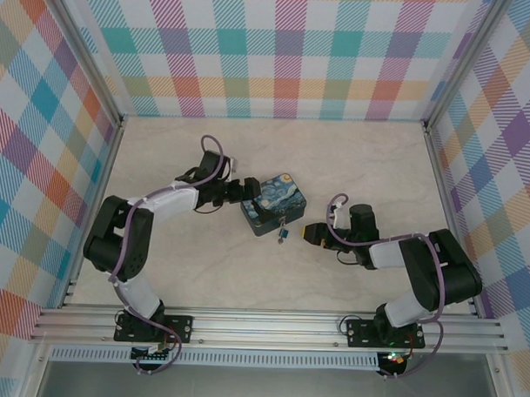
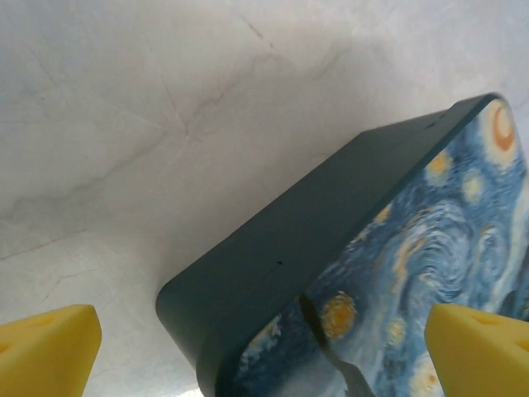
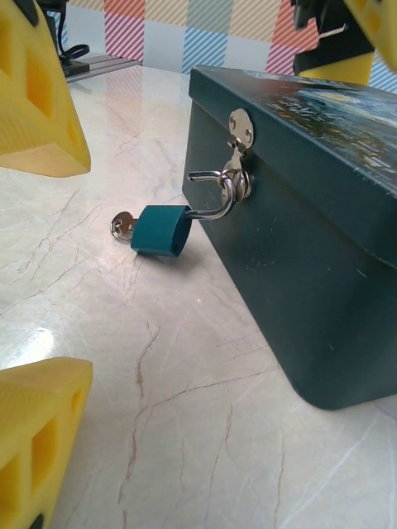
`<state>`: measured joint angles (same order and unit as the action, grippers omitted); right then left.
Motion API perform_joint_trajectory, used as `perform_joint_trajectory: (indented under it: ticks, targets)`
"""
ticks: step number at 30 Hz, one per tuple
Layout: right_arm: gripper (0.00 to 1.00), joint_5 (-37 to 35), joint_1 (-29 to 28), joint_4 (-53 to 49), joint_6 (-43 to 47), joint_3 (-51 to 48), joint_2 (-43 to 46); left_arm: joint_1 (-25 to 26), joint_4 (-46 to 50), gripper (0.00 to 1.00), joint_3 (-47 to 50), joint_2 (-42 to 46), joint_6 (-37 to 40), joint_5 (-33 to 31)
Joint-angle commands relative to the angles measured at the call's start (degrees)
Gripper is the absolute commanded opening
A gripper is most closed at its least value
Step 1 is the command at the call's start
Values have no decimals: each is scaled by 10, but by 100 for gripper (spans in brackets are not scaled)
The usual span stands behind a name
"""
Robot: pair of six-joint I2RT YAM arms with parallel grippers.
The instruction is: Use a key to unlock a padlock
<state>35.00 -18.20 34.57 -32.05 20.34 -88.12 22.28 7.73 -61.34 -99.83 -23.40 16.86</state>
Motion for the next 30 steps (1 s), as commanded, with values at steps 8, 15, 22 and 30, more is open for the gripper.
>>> perform_joint_trajectory:
  ticks: [8, 15, 22, 30]
  targets:
    - [61, -15, -46, 20, 4, 8, -40, -8, -23, 100, 32, -9, -5, 45]
    - [55, 7, -50, 61, 0, 37, -85, 2, -94, 100, 116, 20, -67, 44]
    - [56, 23, -50, 58, -3, 73, -129, 12, -116, 98, 148, 29, -95, 34]
    - [54, 34, -51, 78, -6, 84, -166, 34, -127, 97, 159, 37, -119, 22]
